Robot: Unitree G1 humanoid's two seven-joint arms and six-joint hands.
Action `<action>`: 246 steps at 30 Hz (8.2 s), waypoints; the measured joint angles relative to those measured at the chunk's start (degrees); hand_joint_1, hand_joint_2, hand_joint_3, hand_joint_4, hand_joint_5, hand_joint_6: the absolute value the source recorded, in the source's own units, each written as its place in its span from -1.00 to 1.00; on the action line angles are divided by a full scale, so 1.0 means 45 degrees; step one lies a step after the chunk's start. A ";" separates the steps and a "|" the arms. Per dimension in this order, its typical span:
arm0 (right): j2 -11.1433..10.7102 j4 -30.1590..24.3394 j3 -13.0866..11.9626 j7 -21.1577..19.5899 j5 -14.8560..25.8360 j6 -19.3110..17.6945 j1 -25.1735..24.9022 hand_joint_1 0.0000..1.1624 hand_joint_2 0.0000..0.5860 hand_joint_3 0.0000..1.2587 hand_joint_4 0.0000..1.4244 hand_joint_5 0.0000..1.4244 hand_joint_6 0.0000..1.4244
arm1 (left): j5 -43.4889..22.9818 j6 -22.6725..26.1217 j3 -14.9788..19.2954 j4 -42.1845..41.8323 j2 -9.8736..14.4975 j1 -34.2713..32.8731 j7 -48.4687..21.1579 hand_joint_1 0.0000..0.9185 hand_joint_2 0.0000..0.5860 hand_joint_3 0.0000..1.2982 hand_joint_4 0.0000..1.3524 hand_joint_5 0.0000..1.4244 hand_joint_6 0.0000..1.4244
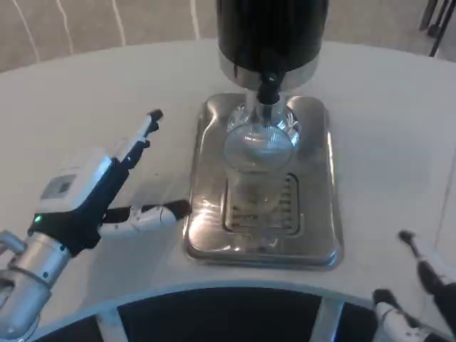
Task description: Grasp the cup under the faucet to collect the drink, then remove the cup.
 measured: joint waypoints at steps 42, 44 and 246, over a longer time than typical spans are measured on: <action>-0.3469 0.3967 -0.0121 -0.2695 1.1500 0.9953 -1.3528 -0.97 0.66 -1.00 -1.00 -1.00 -0.92 | 0.1287 -0.1309 0.0602 -0.2840 0.2155 0.3911 0.0100 -0.88 -0.66 -0.87 -0.98 -0.84 -0.64; -0.3545 0.4196 -0.0081 -0.2835 1.1658 1.0004 -1.3752 -0.99 0.63 -1.00 -1.00 -1.00 -0.92 | 0.1287 -0.1287 0.0602 -0.2793 0.2156 0.3911 0.0080 -0.88 -0.66 -0.88 -0.98 -0.84 -0.64; -0.0078 -0.0226 -0.5818 0.2624 0.3984 -0.7233 -0.1380 -1.00 0.72 -0.88 -0.94 -1.00 -0.96 | -0.2483 -0.0490 0.1032 0.1667 -0.2384 -0.1250 -0.2826 -0.22 -0.72 -1.00 -1.00 -0.64 -0.59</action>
